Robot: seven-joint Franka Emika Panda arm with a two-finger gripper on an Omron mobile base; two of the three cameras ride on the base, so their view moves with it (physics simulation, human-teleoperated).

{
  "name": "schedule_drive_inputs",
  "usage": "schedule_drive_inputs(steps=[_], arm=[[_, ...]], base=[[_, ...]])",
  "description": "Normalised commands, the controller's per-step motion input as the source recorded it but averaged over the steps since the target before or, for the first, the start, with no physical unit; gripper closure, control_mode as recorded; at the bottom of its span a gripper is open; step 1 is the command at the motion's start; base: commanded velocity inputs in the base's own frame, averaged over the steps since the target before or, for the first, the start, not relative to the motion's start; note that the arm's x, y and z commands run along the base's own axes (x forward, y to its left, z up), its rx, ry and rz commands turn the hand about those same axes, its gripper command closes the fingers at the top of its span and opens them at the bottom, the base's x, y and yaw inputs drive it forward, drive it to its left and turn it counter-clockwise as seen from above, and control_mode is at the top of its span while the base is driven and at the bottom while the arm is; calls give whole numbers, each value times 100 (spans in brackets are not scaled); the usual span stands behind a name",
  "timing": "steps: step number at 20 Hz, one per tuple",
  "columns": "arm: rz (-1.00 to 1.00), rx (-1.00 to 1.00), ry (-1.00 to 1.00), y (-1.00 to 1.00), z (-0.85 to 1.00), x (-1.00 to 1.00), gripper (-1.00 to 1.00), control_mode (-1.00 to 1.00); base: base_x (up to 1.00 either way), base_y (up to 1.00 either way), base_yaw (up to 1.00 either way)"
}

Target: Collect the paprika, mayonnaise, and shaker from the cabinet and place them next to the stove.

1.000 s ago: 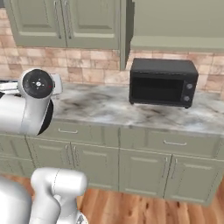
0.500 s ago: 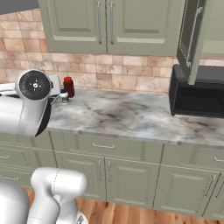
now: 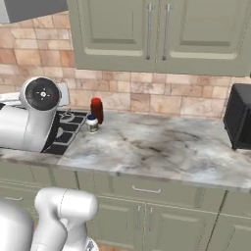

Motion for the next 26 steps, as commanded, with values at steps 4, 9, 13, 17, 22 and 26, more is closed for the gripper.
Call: schedule_drive_inputs(steps=[4,9,13,17,22,26], arm=[[0,0,0,0,0,0,100,100],[6,0,1,7,-52,54,100,-100],[18,-3,0,0,-93,96,100,-100],[19,-2,0,0,-88,89,100,-100],[19,-6,2,0,-75,76,100,-100],[20,-4,1,-3,-56,49,100,-100]], base=[[38,59,0],[9,7,0],[0,0,0],[0,0,0],[0,0,0],[0,0,0]])
